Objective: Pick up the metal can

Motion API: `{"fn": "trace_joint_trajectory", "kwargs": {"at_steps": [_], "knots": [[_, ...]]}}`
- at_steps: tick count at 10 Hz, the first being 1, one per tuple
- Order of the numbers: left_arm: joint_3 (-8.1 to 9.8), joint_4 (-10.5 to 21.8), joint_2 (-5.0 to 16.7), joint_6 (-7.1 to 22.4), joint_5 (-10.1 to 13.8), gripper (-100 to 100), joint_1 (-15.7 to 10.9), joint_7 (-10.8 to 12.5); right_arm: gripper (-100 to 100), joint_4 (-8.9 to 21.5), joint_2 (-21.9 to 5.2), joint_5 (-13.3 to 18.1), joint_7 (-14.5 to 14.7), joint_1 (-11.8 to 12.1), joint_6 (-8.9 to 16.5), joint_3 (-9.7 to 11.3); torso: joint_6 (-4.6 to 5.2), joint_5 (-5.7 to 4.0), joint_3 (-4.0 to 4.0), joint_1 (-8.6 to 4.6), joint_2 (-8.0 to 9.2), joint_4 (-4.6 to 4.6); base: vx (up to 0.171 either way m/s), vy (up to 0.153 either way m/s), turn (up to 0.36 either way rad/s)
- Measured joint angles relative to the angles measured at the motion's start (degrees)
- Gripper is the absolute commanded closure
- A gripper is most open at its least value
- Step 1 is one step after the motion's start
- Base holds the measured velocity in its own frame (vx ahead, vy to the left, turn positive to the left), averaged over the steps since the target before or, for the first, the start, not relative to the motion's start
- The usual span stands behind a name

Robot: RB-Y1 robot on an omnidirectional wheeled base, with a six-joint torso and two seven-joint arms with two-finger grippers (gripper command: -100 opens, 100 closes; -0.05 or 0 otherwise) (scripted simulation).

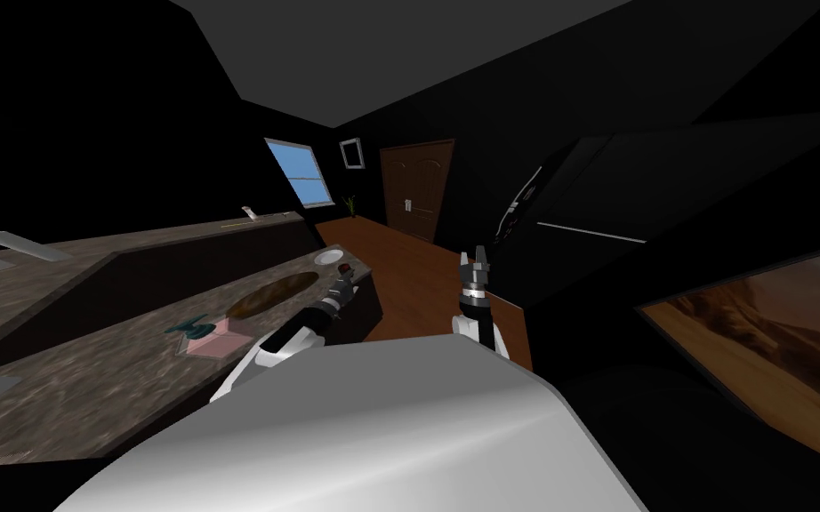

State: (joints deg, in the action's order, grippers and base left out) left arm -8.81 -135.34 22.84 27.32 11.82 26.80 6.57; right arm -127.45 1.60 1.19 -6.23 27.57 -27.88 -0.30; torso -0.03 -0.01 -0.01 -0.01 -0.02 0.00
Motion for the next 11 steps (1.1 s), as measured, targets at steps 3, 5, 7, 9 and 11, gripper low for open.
{"fn": "trace_joint_trajectory", "kwargs": {"at_steps": [3,5,7,9,11], "knots": [[-0.26,-0.4,1.6,4.1,1.2,-100,-0.8,0.0,0,0.0,0.0,0.0,0.0,0.0,0.0,0.0,0.0,0.0,0.0,0.02,0.0,0.0,0.012,-0.01,-0.031],[-0.43,-1.0,3.1,7.4,2.2,-100,-1.8,0.1,0,0.0,0.0,0.0,0.0,0.0,0.0,0.0,0.0,0.0,-0.02,-0.01,-0.03,-0.01,0.014,-0.009,-0.012],[-0.7,-1.1,4.0,10.2,2.8,-100,-2.6,0.0,0,0.0,0.0,0.0,0.0,0.0,0.0,0.0,0.02,0.0,-0.02,0.01,-0.04,-0.01,0.018,-0.007,-0.039],[-0.73,-1.3,4.8,13.0,3.4,-100,-3.0,0.0,0,0.0,0.0,0.0,0.0,0.0,0.0,0.0,0.0,0.01,-0.01,0.04,-0.01,0.0,0.017,0.001,-0.021],[-0.89,-1.4,6.3,16.1,4.4,-100,-4.3,0.0,0,0.0,0.0,0.0,0.0,0.0,0.0,0.0,0.0,0.01,-0.04,0.05,-0.06,-0.01,0.017,0.001,-0.013]]}}
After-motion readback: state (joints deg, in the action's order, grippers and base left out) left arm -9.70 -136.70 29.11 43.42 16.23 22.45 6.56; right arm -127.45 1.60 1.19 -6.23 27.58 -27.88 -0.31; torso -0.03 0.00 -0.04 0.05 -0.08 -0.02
